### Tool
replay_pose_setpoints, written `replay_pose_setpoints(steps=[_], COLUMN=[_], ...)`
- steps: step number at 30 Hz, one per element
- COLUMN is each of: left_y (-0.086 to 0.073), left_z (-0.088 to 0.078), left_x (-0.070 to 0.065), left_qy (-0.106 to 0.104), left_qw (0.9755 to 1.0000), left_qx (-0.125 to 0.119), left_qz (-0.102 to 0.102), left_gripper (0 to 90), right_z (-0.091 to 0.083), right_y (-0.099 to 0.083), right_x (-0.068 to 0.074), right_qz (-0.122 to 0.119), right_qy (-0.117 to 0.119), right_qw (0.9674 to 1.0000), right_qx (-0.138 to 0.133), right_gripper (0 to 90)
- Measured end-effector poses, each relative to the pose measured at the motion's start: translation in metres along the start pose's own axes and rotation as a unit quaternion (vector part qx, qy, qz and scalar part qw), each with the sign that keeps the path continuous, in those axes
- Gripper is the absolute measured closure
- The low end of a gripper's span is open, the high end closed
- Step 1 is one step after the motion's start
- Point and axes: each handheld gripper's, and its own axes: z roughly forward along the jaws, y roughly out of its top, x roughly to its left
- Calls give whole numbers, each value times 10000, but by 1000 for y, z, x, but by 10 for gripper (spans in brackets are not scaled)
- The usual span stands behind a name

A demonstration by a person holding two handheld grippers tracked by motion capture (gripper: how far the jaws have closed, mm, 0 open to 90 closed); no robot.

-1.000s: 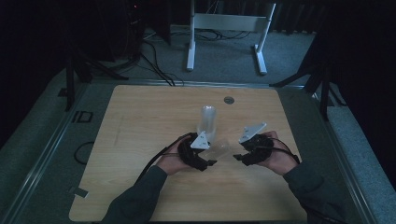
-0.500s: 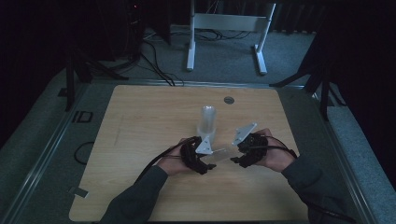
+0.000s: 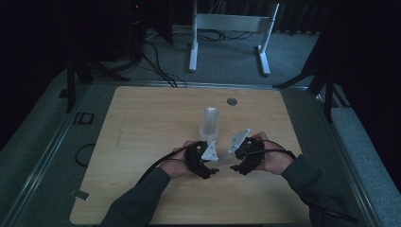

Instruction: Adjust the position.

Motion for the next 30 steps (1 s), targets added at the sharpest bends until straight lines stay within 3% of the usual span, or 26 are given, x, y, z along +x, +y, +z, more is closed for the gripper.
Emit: replay_pose_setpoints(steps=[14,30], left_y=[5,8], left_z=[0,2], left_x=[-8,-11], left_qy=[-38,-67], left_qw=[9995,9990], left_qx=[35,51], left_qz=[317,433], left_gripper=[294,291], right_z=[8,14], right_y=[7,5], right_x=[6,8], right_qz=[-408,-467], right_qy=[94,218], right_qw=[9990,9982], right_qx=[131,305], right_gripper=[313,383])
